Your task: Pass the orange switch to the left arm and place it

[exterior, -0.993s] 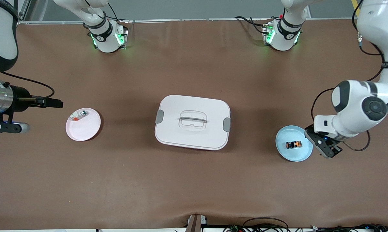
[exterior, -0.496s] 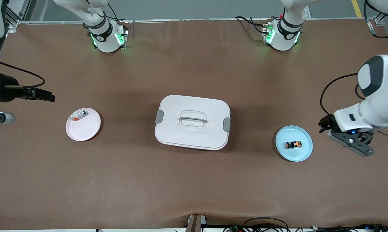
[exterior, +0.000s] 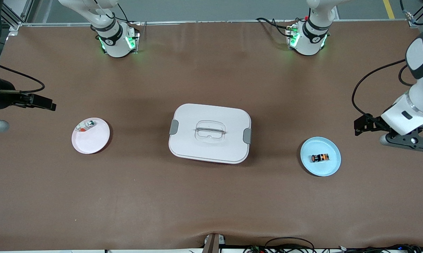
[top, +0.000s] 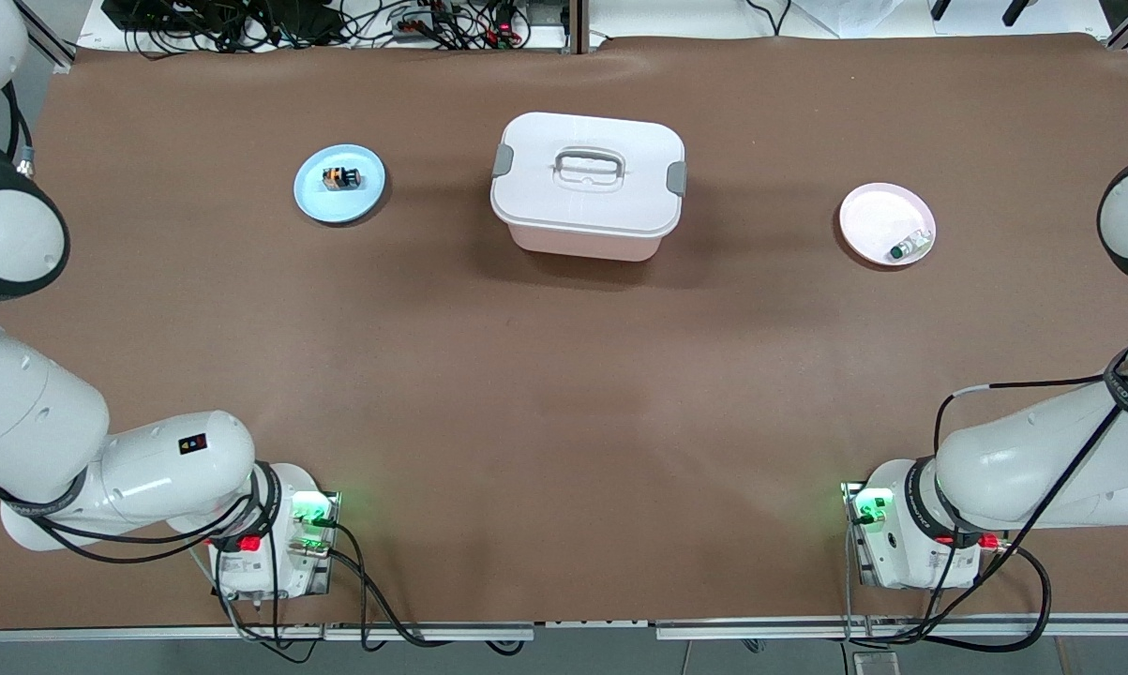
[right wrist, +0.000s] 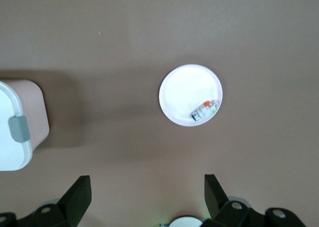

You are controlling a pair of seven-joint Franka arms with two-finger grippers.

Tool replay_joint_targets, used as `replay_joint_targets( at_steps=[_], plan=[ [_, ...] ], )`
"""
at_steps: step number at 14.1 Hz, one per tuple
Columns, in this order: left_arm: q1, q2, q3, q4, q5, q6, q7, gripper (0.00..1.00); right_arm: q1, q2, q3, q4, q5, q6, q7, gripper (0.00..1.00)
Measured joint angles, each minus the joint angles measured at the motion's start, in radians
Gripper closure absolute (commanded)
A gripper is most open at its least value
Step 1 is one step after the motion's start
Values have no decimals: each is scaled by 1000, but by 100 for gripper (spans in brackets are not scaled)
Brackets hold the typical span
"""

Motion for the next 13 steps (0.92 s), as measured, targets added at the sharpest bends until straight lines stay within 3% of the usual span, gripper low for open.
replay_joint_targets(
  at_steps=[5, 6, 10, 13],
  plan=[
    [-6, -63, 4, 34, -5, -103, -42, 0, -14, -51, -2, -45, 0, 29, 1, 0],
    [-31, -76, 29, 37, -10, -118, -42, 0, -21, -65, -2, -70, 0, 43, 1, 0],
    [-230, -140, 241, 39, -72, -220, -42, 0, -30, -128, -1, -170, 0, 84, 1, 0],
    [-268, -180, 291, 31, -93, -262, -42, 0, -30, -178, 5, -240, 1, 112, 1, 0]
  ],
)
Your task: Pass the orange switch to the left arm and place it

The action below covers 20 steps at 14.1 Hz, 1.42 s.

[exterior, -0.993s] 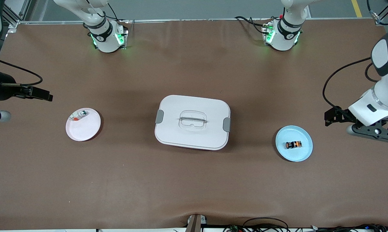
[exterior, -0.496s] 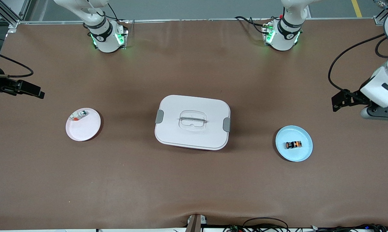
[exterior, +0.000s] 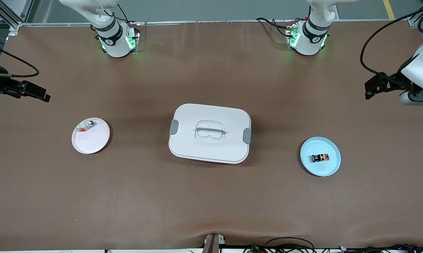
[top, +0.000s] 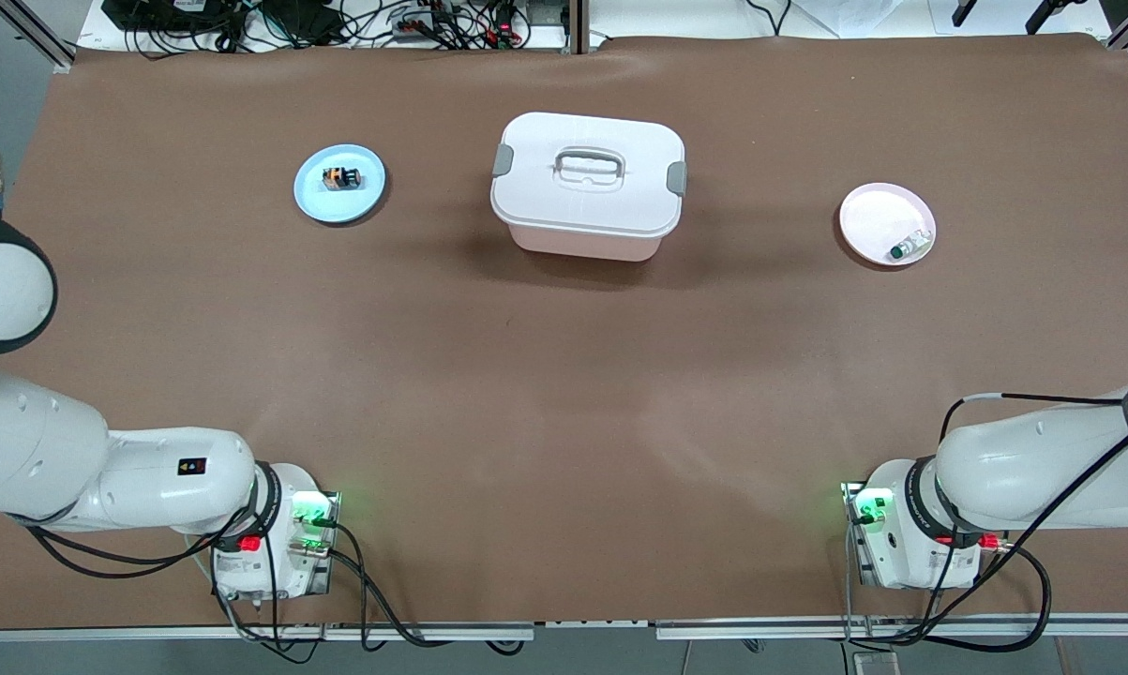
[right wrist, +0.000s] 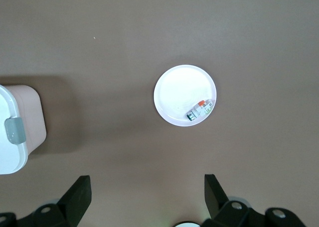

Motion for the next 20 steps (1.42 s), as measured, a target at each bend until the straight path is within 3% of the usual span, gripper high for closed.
replay_joint_targets(
  at_steps=[9, 20],
  plan=[
    [-31, -158, 26, -150, -43, -7, -32, 0, 5, -57, 13, -47, 0, 4, -1, 0],
    [-26, -127, 49, -132, -43, 1, -30, 0, 54, -88, -15, -87, 0, 9, -1, 0]
  ],
)
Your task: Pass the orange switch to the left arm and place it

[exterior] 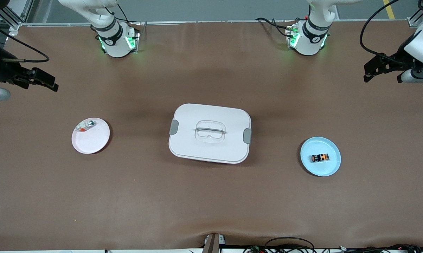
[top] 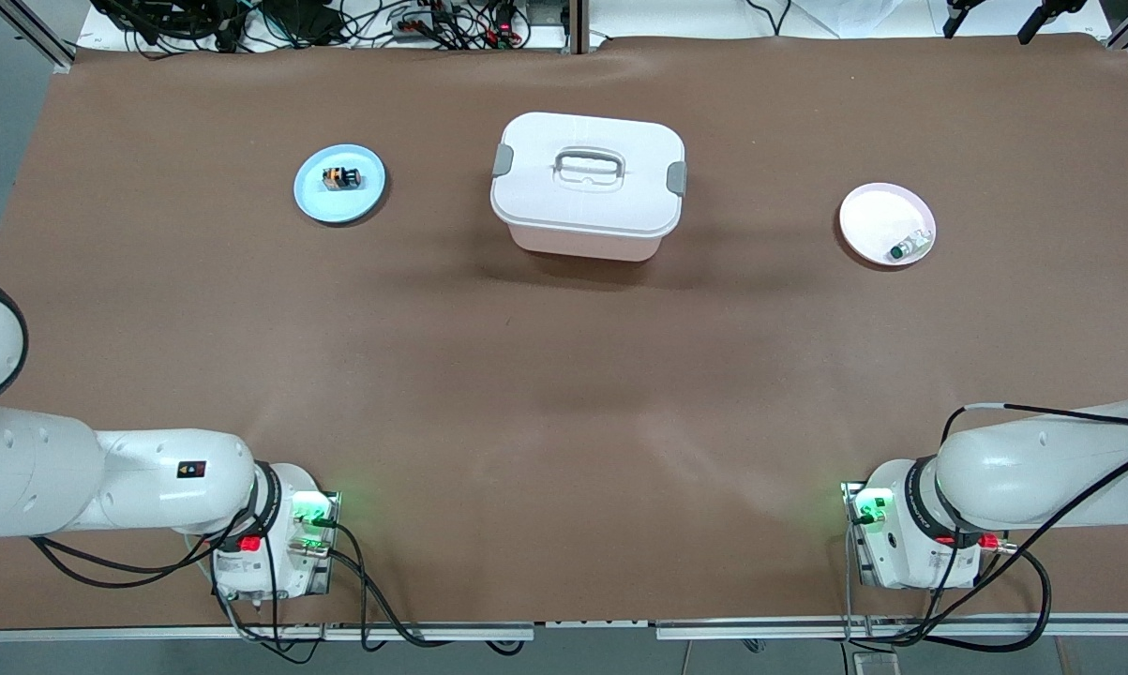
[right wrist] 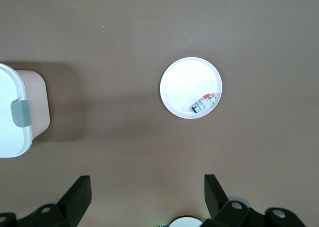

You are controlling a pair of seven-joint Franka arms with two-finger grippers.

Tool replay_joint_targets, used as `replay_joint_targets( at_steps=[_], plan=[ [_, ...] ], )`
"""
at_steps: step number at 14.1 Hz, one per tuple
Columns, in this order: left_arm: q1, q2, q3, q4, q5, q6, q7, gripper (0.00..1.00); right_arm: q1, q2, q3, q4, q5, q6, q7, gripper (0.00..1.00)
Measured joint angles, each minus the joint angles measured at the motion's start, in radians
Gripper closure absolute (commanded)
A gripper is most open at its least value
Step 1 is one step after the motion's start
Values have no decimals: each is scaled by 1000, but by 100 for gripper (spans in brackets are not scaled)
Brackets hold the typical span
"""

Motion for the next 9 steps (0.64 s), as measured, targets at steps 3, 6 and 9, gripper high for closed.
replay_joint_targets(
  at_steps=[3, 6, 9],
  plan=[
    [3, 15, 2, 20, 0, 1, 0, 0, 3, -15, -3, -24, 0, 8, 0, 0],
    [4, 21, 2, 25, 0, 0, 0, 0, 3, -29, -3, -42, 0, 20, 0, 0],
    [4, 21, 3, 25, 0, -1, 0, 0, 3, -31, -3, -45, 0, 27, 0, 0]
  ],
)
